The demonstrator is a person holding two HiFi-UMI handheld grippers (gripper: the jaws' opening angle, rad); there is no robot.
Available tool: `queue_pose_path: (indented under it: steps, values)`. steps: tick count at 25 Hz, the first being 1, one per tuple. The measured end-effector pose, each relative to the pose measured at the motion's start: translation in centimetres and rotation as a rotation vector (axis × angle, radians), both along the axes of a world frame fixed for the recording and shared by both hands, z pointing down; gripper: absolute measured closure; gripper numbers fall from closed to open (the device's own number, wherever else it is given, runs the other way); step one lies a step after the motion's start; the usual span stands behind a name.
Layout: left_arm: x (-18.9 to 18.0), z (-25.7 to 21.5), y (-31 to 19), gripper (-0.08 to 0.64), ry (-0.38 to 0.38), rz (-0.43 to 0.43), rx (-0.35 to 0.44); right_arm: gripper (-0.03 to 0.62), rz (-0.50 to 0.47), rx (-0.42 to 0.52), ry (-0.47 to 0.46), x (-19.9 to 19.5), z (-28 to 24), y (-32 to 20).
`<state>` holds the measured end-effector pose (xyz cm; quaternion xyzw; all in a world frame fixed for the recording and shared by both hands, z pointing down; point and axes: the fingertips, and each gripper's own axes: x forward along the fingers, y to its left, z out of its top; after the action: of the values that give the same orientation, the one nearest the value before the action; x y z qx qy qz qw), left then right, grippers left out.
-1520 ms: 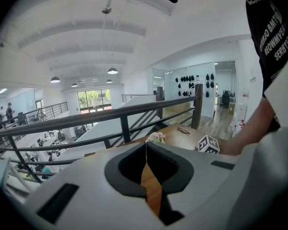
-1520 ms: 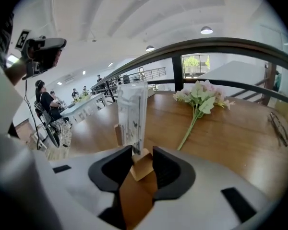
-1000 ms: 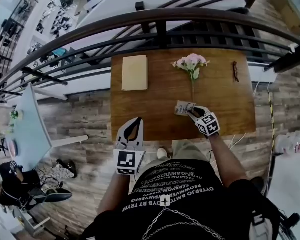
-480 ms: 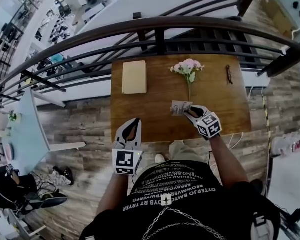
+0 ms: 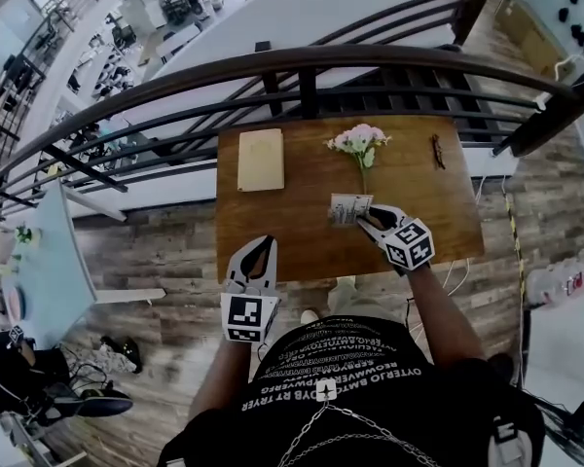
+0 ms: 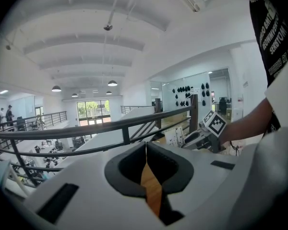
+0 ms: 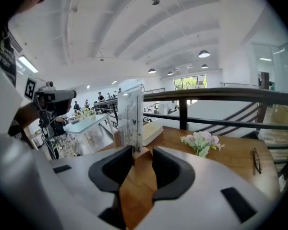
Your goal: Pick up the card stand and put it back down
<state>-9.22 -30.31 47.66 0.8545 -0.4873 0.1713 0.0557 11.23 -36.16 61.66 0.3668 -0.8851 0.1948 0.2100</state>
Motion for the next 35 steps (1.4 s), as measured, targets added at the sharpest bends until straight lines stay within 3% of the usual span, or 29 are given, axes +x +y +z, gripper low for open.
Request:
queue_pose_path:
  steps: [19,35]
  values:
    - [2.0,-0.6,1.5,0.531,0.006,0.035,0.015,0.451,0.002,0.182,-0.078,0.7,-11.9,0.2]
    - [2.5,-0.7,1.9,0.531,0.003,0.052,0.014,0.451,-0.001,0.259,-0.096,1.0,-17.2,-0.1]
